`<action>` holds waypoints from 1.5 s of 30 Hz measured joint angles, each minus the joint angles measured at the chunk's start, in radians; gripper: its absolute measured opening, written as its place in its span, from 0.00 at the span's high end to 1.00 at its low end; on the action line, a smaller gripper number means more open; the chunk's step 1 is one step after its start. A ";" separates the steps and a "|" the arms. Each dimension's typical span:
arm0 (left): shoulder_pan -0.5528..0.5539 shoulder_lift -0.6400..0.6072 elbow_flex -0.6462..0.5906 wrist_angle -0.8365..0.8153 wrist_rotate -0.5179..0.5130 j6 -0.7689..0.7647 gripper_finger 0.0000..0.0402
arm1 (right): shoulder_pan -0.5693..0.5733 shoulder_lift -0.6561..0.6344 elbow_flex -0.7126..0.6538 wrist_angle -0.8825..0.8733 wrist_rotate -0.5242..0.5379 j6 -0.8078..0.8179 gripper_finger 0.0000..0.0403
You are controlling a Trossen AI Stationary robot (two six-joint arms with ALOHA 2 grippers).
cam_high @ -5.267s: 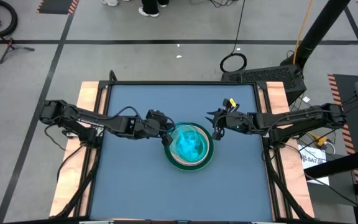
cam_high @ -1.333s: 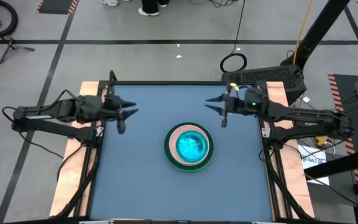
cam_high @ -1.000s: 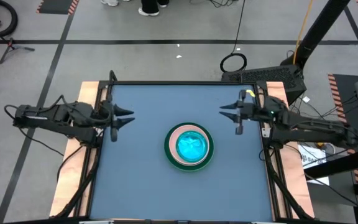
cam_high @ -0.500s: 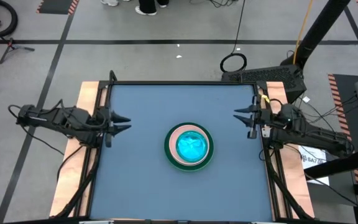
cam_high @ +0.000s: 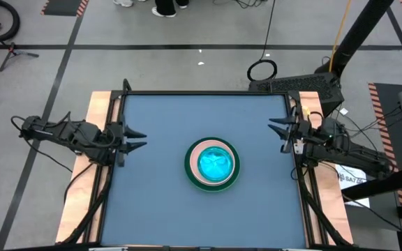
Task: Stack plastic plates
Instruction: Return to home position
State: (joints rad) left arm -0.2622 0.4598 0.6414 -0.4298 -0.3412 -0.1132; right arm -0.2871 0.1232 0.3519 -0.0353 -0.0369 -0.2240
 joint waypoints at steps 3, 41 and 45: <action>0.019 -0.022 -0.026 0.009 -0.001 0.020 0.68 | -0.001 -0.019 0.000 -0.015 0.065 -0.017 0.79; 0.206 -0.409 -0.304 0.115 0.005 0.019 0.68 | -0.022 -0.121 -0.332 0.200 0.245 0.092 0.79; 0.206 -0.409 -0.389 0.177 0.006 -0.023 0.68 | -0.027 -0.121 -0.333 0.197 0.243 0.091 0.79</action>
State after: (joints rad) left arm -0.0563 0.0509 0.2521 -0.2533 -0.3355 -0.1358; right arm -0.3145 0.0021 0.0186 0.1612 0.2059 -0.1326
